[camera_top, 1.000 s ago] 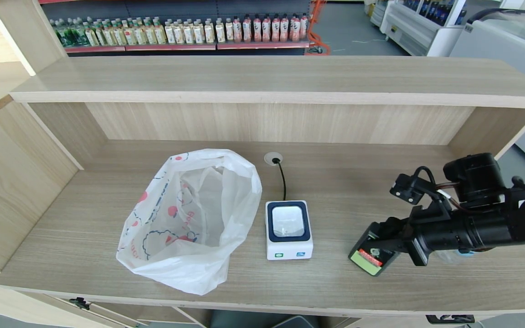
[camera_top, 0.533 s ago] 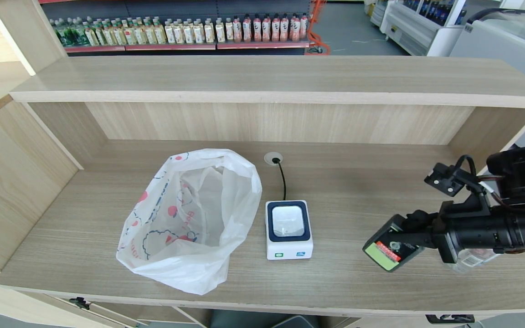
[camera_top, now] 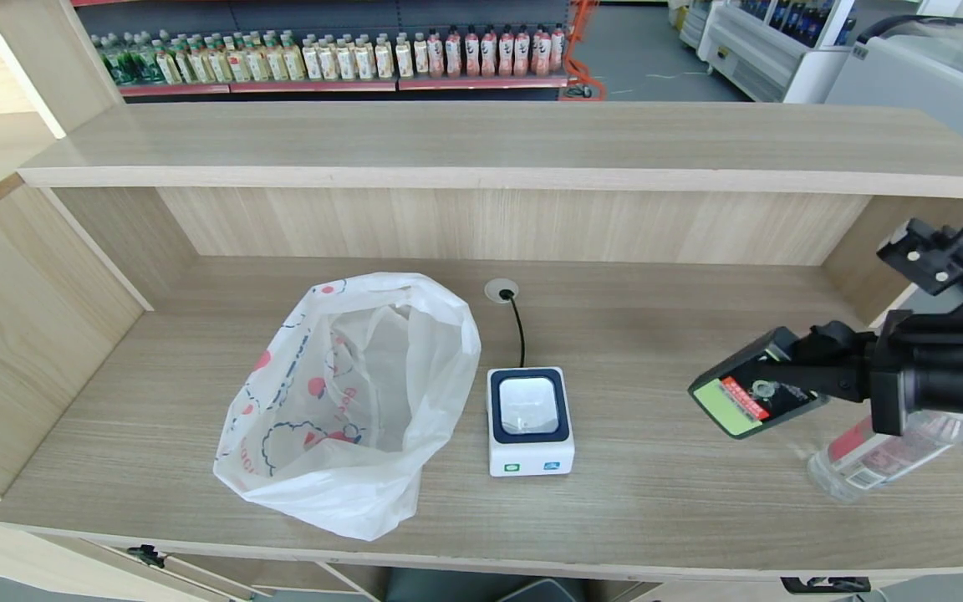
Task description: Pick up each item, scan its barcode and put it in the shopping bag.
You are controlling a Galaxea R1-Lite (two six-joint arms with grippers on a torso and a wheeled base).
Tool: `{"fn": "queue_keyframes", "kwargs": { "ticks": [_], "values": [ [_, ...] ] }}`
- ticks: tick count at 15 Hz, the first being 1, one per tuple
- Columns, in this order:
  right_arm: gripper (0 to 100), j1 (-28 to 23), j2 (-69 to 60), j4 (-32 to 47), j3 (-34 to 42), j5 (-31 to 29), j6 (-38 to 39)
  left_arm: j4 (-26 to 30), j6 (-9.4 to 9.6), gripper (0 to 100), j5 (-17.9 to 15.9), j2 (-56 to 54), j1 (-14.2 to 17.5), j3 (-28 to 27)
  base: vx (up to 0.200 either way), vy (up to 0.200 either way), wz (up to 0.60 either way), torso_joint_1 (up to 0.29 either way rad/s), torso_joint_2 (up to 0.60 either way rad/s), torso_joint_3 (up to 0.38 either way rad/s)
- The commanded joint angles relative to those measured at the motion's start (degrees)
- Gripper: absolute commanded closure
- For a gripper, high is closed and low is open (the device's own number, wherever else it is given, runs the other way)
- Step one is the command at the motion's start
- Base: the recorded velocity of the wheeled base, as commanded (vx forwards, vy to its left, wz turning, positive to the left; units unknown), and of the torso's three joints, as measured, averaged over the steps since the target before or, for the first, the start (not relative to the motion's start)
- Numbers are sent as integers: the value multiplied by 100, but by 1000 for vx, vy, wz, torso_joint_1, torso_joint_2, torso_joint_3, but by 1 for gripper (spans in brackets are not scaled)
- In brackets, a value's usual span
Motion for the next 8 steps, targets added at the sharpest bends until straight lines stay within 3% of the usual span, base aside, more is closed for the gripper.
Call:
{"fn": "queue_keyframes", "kwargs": {
  "ticks": [1,3,6,8],
  "values": [
    [100,-14,-1121,-24,-27,16,102,-1,-1,0,4,-2,4,0,0,0,0,0,0,0],
    [100,91,-1604,-24,-18,34,-1014,-1,-1,0,-5,-2,4,0,0,0,0,0,0,0],
    [100,3,-2061,-50,43,157,-4178,-1,-1,0,4,-2,4,0,0,0,0,0,0,0],
    [100,153,-2044,-6,8,1177,-5962,-1,-1,0,4,-2,4,0,0,0,0,0,0,0]
  ]
}}
